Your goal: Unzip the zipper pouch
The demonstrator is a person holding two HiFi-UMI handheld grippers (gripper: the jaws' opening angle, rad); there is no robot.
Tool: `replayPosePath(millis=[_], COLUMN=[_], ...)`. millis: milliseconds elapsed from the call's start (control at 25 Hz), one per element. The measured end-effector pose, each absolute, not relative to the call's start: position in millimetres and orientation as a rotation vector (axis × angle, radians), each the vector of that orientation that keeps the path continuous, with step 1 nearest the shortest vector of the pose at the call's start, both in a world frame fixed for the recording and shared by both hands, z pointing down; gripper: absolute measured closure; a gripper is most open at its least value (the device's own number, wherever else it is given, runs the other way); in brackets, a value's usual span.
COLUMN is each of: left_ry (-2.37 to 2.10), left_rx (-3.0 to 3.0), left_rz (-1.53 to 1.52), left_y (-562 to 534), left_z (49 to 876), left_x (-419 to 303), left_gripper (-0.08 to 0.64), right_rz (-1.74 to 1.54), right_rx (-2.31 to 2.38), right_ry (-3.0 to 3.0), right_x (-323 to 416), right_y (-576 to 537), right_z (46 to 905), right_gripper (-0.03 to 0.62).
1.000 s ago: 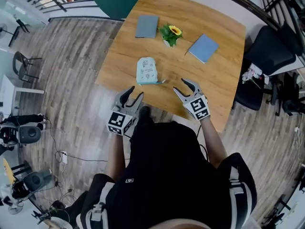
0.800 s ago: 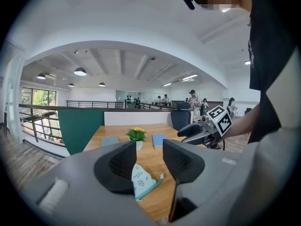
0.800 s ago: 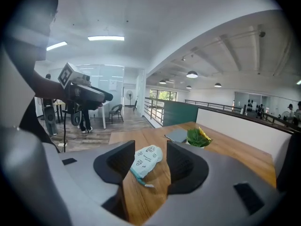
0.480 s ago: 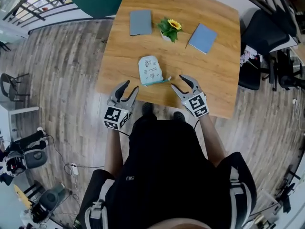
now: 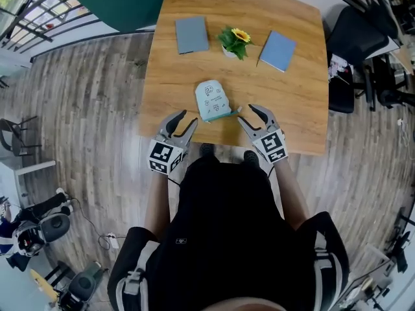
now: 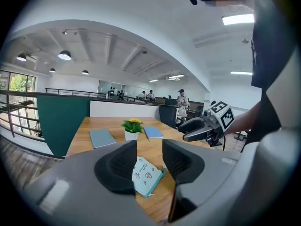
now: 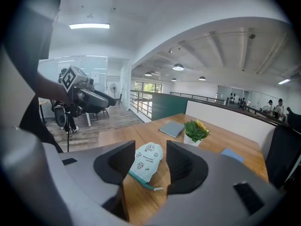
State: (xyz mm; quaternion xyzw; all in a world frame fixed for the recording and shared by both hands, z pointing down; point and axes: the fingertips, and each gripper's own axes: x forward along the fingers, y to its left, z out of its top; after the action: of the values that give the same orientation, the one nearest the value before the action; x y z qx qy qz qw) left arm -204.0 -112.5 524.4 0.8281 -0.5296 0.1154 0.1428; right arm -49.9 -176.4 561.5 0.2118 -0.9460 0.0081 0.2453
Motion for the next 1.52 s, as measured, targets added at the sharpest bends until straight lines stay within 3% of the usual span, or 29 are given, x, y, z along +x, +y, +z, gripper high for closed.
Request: replayPosePath(millis=[480, 1120, 1520], left_ry=[-1.328, -1.130, -1.110], left_rx=[2.380, 1.920, 1.813], left_rz=[0.328, 0.296, 0.278], left_y=[-125.0, -125.5, -138.0], left_z=[563.9, 735.0, 768.4], left_x=[-222.1, -209.7, -193.8], left_gripper=[0.396, 0.400, 0.400], right_rz=[0.065, 0.182, 0.183], right_rx=[0.742, 0.741, 0.766], right_ry=[-2.508, -2.427, -2.409], right_x=[-51.0, -35.0, -12.2], right_y=[-173.9, -145.6, -142.6], right_z=[568.5, 602.5, 605.1], right_gripper=[0.383, 0.383, 0.394])
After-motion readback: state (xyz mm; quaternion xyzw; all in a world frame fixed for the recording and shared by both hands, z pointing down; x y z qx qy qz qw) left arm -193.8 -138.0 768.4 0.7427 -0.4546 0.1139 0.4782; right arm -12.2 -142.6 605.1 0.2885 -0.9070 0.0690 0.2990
